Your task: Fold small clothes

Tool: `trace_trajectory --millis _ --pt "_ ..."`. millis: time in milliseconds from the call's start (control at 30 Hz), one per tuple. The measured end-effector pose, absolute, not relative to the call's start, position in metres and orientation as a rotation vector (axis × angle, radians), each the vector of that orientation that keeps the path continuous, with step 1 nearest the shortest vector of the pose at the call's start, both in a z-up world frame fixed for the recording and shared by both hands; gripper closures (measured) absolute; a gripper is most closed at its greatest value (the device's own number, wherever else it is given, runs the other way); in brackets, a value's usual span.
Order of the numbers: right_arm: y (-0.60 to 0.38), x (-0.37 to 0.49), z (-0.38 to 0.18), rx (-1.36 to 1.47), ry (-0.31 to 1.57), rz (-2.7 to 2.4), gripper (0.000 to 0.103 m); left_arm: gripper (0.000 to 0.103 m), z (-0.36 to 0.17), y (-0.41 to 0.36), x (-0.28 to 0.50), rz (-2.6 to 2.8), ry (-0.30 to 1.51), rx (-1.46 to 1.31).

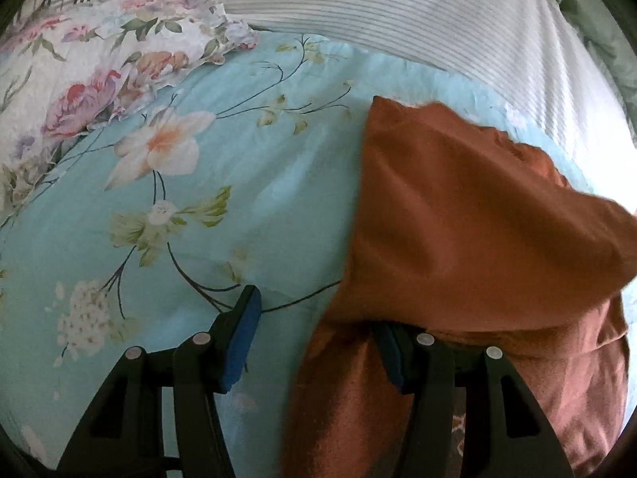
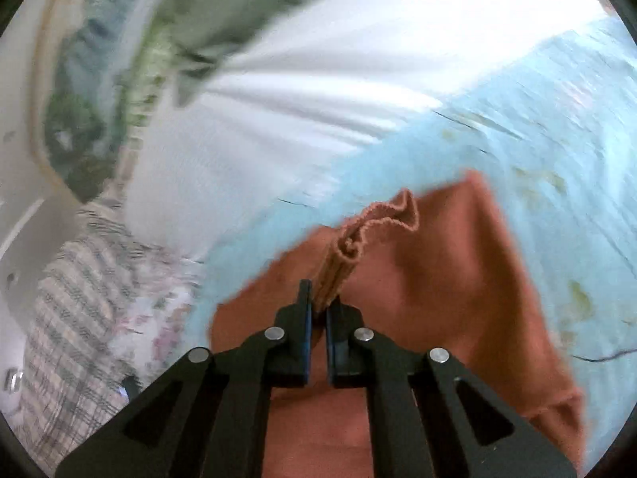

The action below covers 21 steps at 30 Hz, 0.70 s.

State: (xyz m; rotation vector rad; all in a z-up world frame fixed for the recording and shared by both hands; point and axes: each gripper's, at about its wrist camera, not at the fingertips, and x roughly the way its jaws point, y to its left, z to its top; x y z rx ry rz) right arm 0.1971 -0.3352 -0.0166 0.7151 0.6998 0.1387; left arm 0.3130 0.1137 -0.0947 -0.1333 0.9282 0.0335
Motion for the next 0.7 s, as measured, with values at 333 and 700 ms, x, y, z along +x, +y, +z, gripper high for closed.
trace_trajectory --millis 333,700 --pt "-0.334 0.182 -0.039 0.716 0.741 0.142 0.096 0.062 -0.096 0.120 0.305 0.078 0.904 -0.226" --pt "-0.347 0.159 -0.022 0.638 0.715 -0.046 0.087 0.062 -0.098 0.128 0.302 0.070 0.903 -0.274"
